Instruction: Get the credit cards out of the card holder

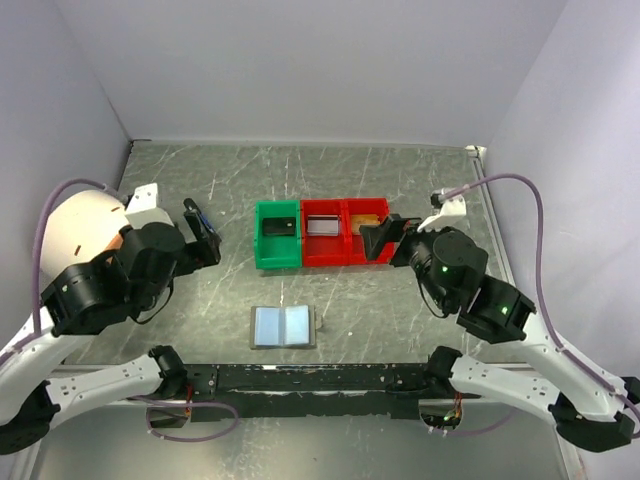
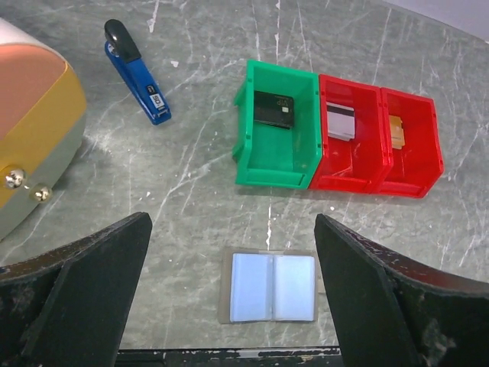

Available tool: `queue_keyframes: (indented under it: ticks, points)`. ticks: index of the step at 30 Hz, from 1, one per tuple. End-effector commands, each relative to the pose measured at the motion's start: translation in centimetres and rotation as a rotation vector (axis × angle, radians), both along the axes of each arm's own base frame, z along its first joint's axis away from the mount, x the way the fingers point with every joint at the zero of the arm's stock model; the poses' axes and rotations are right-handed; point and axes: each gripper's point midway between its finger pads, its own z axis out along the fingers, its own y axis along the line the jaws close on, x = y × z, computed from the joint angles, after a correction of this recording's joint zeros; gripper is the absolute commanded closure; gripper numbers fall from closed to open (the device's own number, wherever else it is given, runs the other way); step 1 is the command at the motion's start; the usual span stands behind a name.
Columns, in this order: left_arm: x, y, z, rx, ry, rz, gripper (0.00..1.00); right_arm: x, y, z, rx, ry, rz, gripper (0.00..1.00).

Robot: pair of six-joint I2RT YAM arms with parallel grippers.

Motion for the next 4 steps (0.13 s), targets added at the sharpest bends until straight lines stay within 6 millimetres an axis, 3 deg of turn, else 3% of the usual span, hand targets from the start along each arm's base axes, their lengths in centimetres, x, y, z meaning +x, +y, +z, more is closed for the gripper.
queue_keyframes:
  ticks: [1, 4]
  points:
    - [-0.45, 1.07, -1.04, 0.013, 0.012, 0.03, 0.0, 0.45, -2.22, -0.12, -0.039, 0.01, -0.108, 0.0]
    - [-0.6, 1.41, -0.97, 0.014, 0.014, 0.04, 0.0, 0.28, -1.99, -0.01, -0.032, -0.006, -0.085, 0.0]
